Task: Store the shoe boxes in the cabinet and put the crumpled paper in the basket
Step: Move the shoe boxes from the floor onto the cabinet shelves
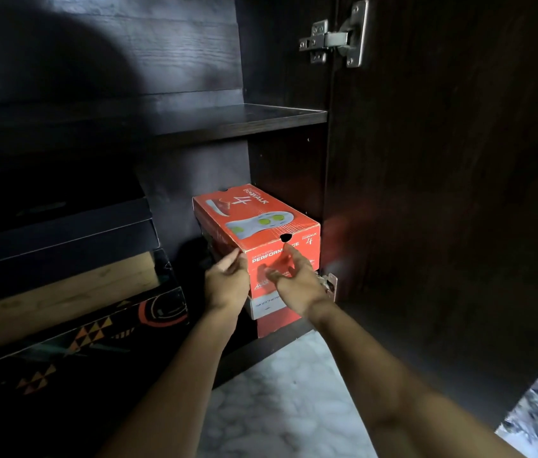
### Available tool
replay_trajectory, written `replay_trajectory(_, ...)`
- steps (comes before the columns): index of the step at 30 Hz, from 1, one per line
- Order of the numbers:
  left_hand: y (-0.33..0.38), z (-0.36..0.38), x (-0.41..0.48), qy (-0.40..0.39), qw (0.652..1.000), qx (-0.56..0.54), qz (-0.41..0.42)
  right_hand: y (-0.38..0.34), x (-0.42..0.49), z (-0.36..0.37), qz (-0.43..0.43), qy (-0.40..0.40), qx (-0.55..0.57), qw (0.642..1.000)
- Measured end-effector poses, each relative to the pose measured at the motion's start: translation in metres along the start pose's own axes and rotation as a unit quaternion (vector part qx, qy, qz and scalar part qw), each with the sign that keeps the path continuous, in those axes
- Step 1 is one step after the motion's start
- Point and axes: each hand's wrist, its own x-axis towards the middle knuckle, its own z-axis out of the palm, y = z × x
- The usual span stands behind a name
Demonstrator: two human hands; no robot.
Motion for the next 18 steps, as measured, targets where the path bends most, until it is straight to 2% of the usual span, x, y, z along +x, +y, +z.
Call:
replay_trajectory(4,0.009,-0.009,-0.002,-0.070,0.996,0.006,-0.045,-0.004,-0.005,-0.010,0.019,-0.018,-0.024,0.999)
replay_trajectory(8,0.017,-0.015,-0.009,-0.104,0.992,0.033,-0.061,-0.016,-0.009,-0.022,0.033,0.041,-0.029,0.998)
replay_trajectory(15,0.034,-0.027,-0.041,-0.147,0.987,0.059,-0.014,-0.040,-0.044,-0.037,0.020,0.102,-0.100,0.989)
replay_trajectory(18,0.042,-0.031,-0.062,-0.173,0.981,0.089,0.015,-0.053,-0.077,-0.053,0.012,0.111,-0.183,0.977)
